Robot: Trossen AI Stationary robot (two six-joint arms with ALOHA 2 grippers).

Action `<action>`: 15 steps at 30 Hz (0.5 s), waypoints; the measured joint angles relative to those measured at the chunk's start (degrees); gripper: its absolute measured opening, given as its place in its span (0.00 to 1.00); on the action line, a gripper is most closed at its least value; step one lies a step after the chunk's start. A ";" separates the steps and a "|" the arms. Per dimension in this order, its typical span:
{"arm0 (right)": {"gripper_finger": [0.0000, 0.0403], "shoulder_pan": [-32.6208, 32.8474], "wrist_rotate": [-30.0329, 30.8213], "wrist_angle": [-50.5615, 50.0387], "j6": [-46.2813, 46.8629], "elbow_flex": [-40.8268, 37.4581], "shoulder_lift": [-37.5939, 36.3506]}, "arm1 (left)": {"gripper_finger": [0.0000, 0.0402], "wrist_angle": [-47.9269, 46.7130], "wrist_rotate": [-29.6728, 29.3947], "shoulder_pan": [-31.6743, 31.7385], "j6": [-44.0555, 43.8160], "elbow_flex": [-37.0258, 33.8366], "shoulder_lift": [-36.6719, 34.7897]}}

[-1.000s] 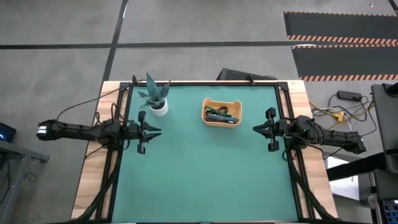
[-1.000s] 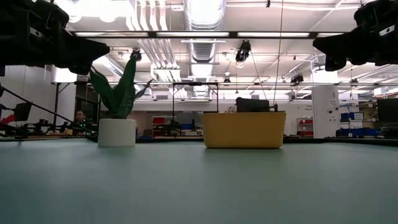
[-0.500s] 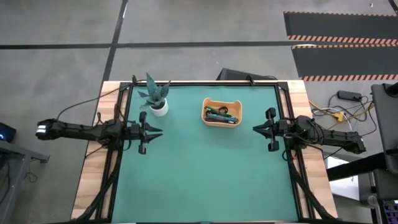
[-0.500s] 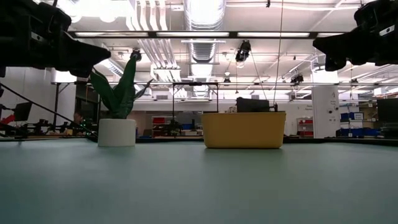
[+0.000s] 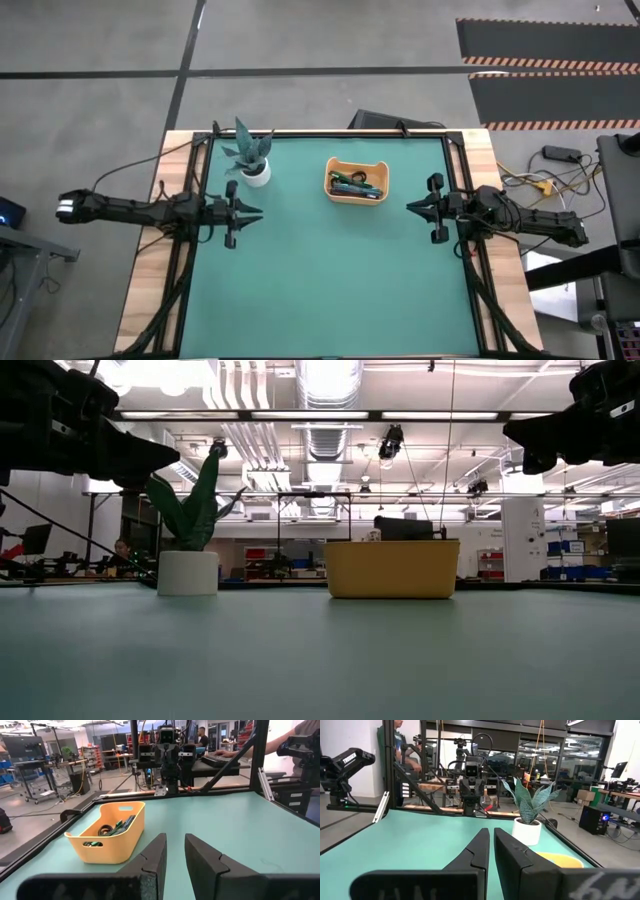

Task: Pick and place USB-C Cables
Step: Return to Home Position

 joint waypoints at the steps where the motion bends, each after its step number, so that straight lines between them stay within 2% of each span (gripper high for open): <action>1: 0.04 -0.01 0.00 -0.01 0.02 0.00 0.00 | 0.14 0.00 0.00 0.00 0.02 0.00 0.16; 15: 0.04 0.00 0.00 0.00 0.00 0.00 0.00 | 0.14 -0.02 0.00 0.00 0.02 0.00 3.28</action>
